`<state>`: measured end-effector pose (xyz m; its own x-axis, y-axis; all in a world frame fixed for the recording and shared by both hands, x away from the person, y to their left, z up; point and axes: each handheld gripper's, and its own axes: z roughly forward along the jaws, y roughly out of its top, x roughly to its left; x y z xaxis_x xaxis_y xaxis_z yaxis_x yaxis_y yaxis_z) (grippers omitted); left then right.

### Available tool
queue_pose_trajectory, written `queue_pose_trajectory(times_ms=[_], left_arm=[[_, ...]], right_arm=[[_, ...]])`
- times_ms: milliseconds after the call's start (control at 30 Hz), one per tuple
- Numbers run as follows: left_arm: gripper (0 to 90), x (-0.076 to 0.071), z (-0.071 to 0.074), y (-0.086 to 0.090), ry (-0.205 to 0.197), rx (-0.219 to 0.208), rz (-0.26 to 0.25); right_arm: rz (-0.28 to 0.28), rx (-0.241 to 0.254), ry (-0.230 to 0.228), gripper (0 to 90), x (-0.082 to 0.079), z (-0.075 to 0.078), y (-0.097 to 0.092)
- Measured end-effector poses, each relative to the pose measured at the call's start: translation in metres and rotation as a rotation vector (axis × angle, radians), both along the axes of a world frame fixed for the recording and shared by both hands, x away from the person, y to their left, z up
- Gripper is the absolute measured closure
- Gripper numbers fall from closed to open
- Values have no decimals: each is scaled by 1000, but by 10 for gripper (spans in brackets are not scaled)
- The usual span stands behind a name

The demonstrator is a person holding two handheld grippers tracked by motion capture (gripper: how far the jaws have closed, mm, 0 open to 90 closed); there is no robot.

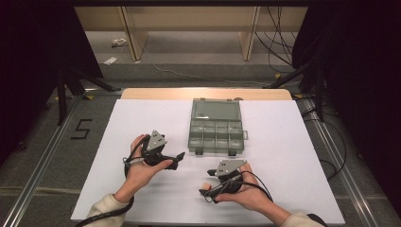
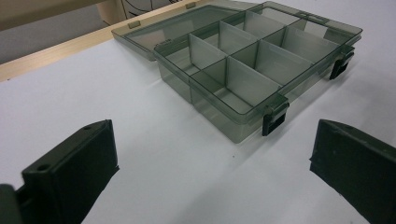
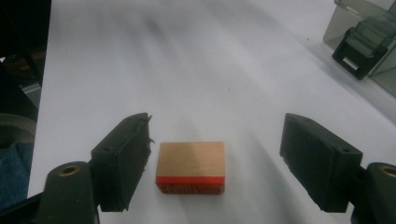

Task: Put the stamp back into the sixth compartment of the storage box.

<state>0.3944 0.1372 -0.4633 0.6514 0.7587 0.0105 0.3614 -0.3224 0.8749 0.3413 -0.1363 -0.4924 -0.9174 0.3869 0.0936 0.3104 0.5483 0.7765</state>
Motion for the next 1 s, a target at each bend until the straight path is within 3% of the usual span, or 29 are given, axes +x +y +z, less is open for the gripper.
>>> queue_pose_trajectory(times_ms=[267, 533, 1000], left_arm=[[0, 0, 1, 1, -6, 1, -5], [0, 0, 0, 1, -6, 0, -2], [0, 0, 1, 2, -12, -3, 3]], right_arm=[[42, -65, -1, 339, -7, -6, 8], [42, -104, -50, 403, -9, -6, 10], [45, -103, -50, 552, -9, -4, 9]])
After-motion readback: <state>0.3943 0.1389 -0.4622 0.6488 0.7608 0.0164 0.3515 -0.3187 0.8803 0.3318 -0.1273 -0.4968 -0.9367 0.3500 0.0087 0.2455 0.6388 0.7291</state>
